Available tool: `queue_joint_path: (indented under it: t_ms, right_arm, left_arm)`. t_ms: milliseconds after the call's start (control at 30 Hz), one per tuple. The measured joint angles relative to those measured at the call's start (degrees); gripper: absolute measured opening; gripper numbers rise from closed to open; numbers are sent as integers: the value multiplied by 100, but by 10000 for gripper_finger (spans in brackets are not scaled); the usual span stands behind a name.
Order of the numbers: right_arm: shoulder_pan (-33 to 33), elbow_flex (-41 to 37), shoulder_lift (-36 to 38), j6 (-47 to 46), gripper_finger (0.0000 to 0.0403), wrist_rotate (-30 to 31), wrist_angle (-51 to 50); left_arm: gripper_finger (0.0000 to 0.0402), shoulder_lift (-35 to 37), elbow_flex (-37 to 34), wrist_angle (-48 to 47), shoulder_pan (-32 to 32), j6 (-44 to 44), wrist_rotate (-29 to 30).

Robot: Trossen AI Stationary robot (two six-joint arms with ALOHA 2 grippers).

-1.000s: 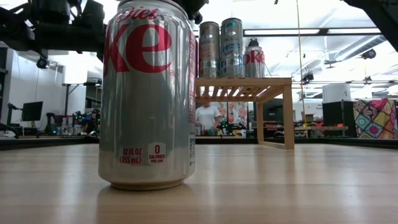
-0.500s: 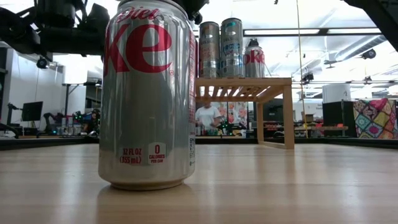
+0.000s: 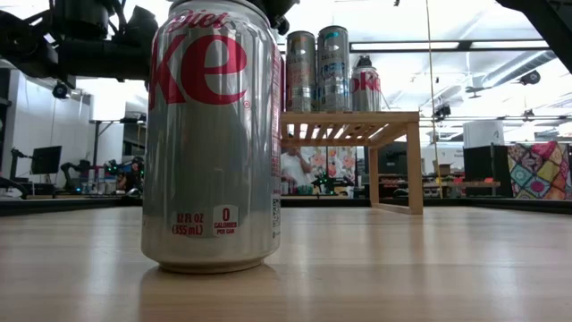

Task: Place canned beverage on shelf
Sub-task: Put the green soda can aligned with other green soda can on the shelf

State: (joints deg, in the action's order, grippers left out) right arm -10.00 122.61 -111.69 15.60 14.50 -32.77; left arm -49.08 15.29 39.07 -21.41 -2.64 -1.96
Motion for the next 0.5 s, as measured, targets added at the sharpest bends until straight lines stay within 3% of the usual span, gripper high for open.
queue_joint_path:
  t_ms: [500]
  right_arm:
    - [1, -66, 3, -168, 12, 1, -261]
  left_arm:
    - [1, -2, 1, -2, -2, -8, 10]
